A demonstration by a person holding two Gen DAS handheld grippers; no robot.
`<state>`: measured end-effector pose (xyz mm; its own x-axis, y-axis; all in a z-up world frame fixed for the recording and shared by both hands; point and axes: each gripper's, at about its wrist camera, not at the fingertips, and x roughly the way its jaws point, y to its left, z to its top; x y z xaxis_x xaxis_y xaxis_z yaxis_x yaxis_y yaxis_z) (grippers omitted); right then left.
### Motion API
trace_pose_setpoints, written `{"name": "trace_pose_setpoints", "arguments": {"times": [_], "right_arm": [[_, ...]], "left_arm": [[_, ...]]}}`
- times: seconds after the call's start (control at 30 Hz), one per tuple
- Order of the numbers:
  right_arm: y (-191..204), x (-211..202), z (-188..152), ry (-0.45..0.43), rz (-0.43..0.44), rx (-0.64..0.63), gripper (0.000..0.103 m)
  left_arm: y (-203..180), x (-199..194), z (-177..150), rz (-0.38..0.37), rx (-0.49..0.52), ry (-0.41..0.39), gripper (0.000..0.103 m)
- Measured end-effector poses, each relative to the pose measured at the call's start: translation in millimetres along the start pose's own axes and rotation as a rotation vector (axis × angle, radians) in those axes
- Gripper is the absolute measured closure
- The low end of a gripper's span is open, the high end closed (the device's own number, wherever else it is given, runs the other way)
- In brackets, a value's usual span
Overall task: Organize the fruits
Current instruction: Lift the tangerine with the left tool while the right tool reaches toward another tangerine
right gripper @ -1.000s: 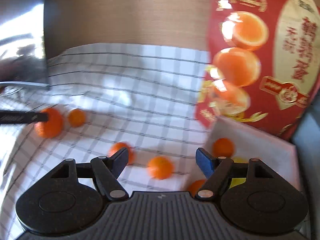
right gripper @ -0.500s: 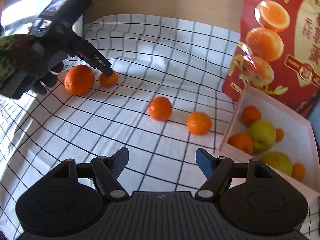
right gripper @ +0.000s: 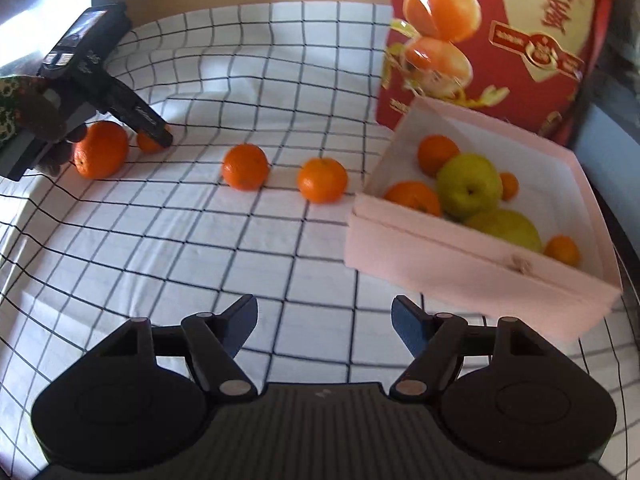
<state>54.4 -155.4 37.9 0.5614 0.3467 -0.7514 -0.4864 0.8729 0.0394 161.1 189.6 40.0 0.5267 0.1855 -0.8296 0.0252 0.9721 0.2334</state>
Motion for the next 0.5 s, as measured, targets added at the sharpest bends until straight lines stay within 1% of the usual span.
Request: {"name": "trace_pose_setpoints", "arguments": {"times": [0.03, 0.17, 0.3, 0.4, 0.5], "right_arm": [[-1.5, 0.3, -2.0, 0.003, -0.002, 0.003, 0.029], [-6.3, 1.3, -4.0, -0.002, -0.017, 0.017, 0.029], [-9.0, 0.8, -3.6, -0.012, -0.019, 0.032, 0.029], [-11.0, 1.7, -4.3, -0.01, -0.018, 0.045, 0.029], [-11.0, 2.1, -6.3, -0.002, -0.02, 0.05, 0.029]], "left_arm": [[-1.2, -1.2, -0.6, 0.002, 0.005, -0.001, 0.051], [-2.7, -11.1, -5.1, -0.042, -0.016, -0.015, 0.051], [-8.9, -34.7, -12.7, -0.094, -0.055, -0.057, 0.051], [-22.3, -54.9, -24.6, -0.164, -0.088, -0.091, 0.051], [-45.4, -70.1, -42.0, -0.24, -0.116, -0.103, 0.051]]}}
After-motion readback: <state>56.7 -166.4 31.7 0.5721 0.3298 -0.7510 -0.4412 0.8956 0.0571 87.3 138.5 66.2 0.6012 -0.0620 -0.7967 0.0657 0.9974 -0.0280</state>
